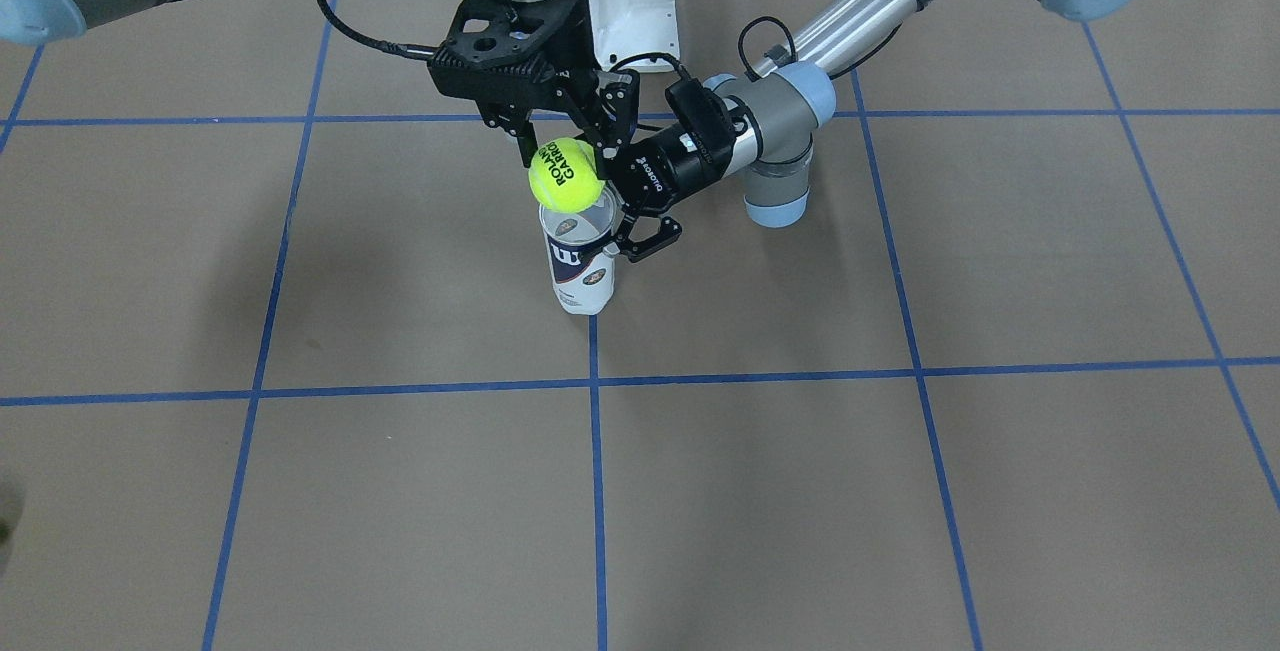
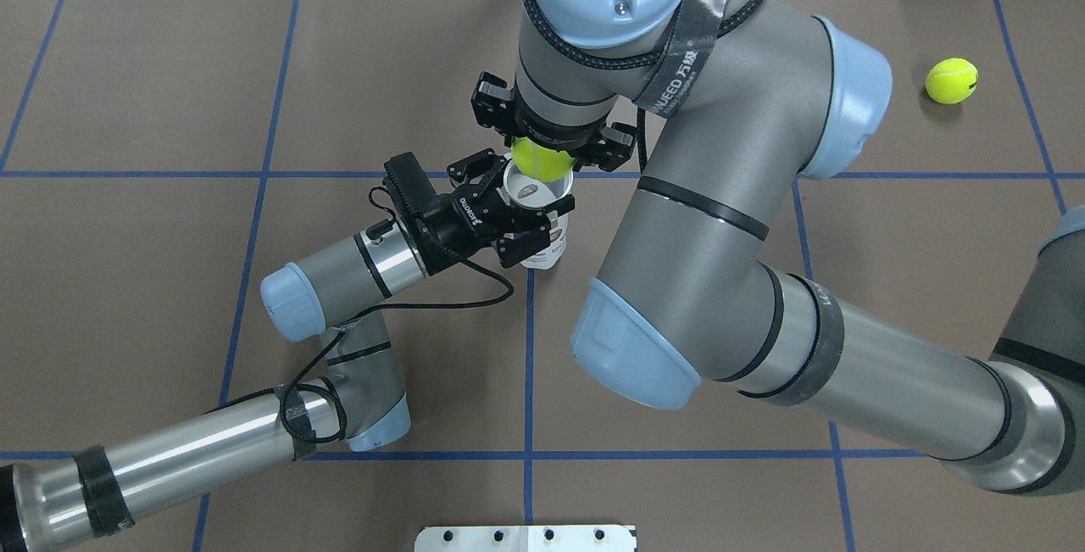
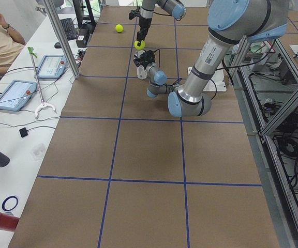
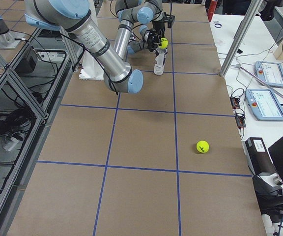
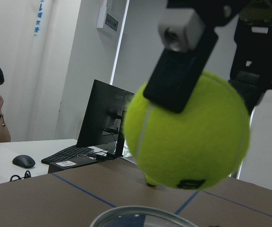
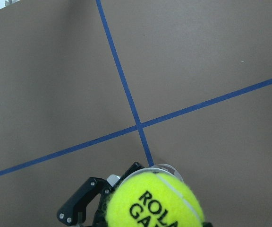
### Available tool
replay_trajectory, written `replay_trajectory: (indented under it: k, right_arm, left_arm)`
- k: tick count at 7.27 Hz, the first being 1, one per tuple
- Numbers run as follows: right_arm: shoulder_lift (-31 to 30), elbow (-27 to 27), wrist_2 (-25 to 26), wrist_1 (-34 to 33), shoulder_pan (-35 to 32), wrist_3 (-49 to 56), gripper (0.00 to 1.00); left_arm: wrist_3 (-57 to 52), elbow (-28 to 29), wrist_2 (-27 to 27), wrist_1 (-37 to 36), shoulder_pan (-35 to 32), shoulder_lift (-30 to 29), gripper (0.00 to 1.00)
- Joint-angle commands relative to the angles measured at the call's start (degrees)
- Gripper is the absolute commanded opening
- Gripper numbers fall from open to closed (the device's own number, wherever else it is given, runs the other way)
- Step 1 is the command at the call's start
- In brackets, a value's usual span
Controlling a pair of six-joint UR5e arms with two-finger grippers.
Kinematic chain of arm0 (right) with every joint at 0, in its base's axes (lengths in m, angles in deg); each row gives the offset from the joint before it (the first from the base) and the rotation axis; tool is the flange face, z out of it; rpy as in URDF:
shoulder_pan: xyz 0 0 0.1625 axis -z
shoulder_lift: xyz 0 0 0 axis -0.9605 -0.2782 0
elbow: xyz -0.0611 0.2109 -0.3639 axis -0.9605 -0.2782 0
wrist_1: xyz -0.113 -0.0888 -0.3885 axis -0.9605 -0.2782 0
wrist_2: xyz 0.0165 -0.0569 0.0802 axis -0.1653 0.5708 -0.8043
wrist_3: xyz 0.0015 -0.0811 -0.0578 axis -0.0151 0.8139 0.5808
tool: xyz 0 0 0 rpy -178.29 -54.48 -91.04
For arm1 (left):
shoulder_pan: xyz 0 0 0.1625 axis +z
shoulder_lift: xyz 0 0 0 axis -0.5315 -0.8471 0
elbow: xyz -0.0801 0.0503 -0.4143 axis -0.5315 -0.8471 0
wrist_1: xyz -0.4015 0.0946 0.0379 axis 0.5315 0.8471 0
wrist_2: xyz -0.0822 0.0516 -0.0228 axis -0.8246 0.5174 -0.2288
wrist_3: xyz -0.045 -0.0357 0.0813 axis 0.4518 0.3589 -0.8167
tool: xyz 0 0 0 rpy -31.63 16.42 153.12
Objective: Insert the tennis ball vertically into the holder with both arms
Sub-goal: 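Release the ball into the can and raise the right gripper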
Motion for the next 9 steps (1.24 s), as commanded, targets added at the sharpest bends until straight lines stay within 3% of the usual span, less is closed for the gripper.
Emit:
replay_trajectory:
  k: [1,4,6,9]
  right_arm:
    - [0.1,-0.2,0.9,0.0,0.4,-0.1,0.99]
    - [0.1,0.0,0.9,0.0,0.4,-0.1,0.99]
    - [0.1,0.1,0.9,0.0,0.3,0.0,0.99]
    - [0.0,0.4,0.8,0.0,0.3,0.1,0.99]
  left_arm:
    - [0.0,0.0,0.0,0.0,0.0,0.0,0.83]
    - [0.0,-0.1,0.0,0.0,0.0,-0.1,0.85]
    - [0.0,-0.2,0.0,0.0,0.0,-0.2,0.98]
    - [0.0,-0.5,0.0,0.0,0.0,0.0,0.99]
